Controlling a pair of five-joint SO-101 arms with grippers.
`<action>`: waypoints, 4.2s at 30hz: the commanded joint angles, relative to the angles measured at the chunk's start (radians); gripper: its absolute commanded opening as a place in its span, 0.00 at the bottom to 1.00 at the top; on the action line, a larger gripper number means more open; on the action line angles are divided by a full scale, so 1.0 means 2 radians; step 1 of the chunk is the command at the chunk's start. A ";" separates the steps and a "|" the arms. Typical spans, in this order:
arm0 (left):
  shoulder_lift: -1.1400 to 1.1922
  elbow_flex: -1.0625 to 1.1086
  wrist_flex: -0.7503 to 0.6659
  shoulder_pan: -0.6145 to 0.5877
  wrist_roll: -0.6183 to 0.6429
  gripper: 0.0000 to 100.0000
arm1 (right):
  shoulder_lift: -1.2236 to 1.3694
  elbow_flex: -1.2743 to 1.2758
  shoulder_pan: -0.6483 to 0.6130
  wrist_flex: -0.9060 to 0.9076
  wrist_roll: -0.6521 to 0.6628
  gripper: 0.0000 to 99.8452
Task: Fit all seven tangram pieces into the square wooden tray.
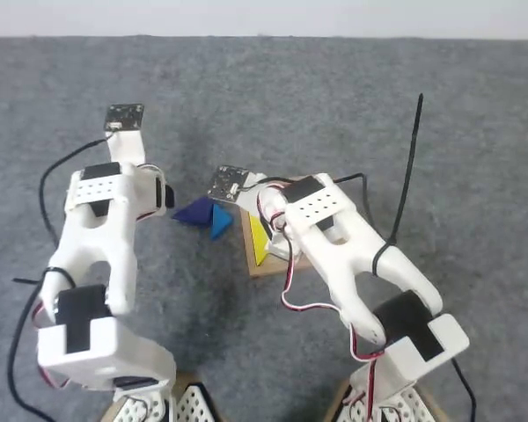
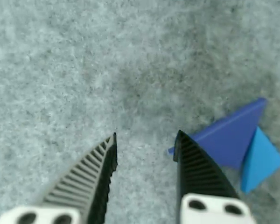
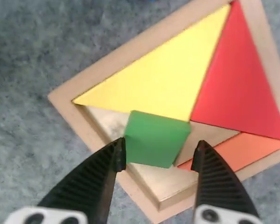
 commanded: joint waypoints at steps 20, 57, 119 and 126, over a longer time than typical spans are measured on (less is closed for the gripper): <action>-0.004 -0.026 0.005 0.001 -0.007 0.20 | 0.024 -0.025 0.013 -0.063 -0.012 0.23; 0.123 -0.165 0.120 0.117 -0.236 0.20 | -0.485 0.460 0.286 -0.155 -0.066 0.23; 0.163 -0.245 0.196 0.076 -0.288 0.01 | -0.484 0.462 0.288 -0.165 -0.069 0.23; 0.093 -0.334 0.319 0.125 -0.267 0.01 | -0.484 0.462 0.288 -0.166 -0.070 0.23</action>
